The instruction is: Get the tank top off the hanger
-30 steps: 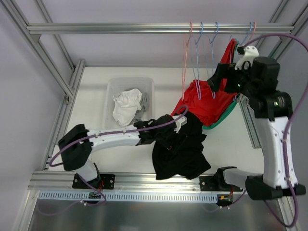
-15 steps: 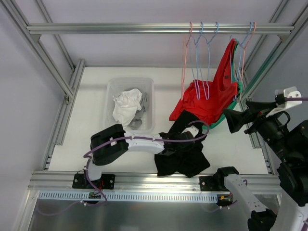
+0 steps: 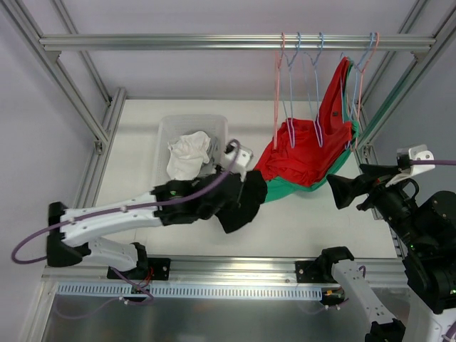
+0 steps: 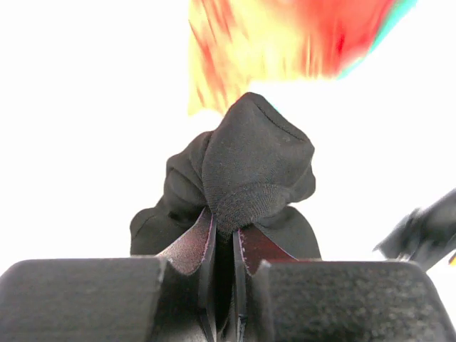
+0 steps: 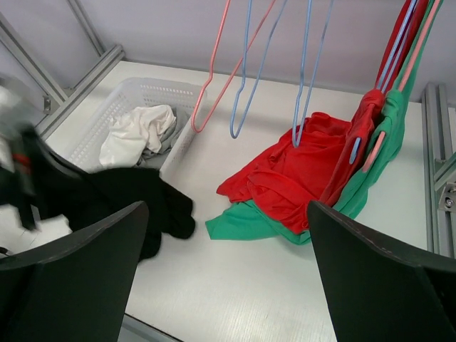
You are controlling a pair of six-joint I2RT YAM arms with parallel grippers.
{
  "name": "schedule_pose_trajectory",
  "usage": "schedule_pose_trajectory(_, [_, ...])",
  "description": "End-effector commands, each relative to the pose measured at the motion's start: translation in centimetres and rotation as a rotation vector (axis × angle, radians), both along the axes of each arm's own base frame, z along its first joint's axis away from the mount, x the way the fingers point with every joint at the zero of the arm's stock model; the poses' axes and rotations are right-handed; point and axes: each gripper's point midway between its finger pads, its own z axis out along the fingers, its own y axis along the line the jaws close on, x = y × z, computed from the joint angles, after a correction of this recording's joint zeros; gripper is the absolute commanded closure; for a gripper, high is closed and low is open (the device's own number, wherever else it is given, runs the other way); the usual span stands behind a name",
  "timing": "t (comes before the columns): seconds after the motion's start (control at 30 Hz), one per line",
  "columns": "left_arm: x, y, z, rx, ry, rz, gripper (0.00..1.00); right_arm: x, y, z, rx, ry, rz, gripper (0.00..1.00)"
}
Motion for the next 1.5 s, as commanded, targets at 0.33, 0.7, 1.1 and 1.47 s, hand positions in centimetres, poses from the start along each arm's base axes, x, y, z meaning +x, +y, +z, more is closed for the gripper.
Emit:
schedule_pose_trajectory(0.33, [14.8,14.0,13.6,-0.133,-0.149,0.423,1.00,1.3,0.3,2.4,0.025,-0.062,-0.001,0.01])
schedule_pose_trajectory(0.7, [21.7,14.8,3.6,-0.101,0.094,0.461,1.00,2.7,0.8,1.2,0.012,-0.020,0.018,0.00])
schedule_pose_trajectory(1.1, [21.3,17.7,-17.0,0.099,0.446,0.654,1.00,5.3,1.0,1.1,0.025,0.028,-0.002,0.01])
schedule_pose_trajectory(1.47, [17.8,19.0,-1.7,-0.127,0.160,0.613,0.02,12.1,-2.0,3.4,-0.057,0.117,-0.204,0.01])
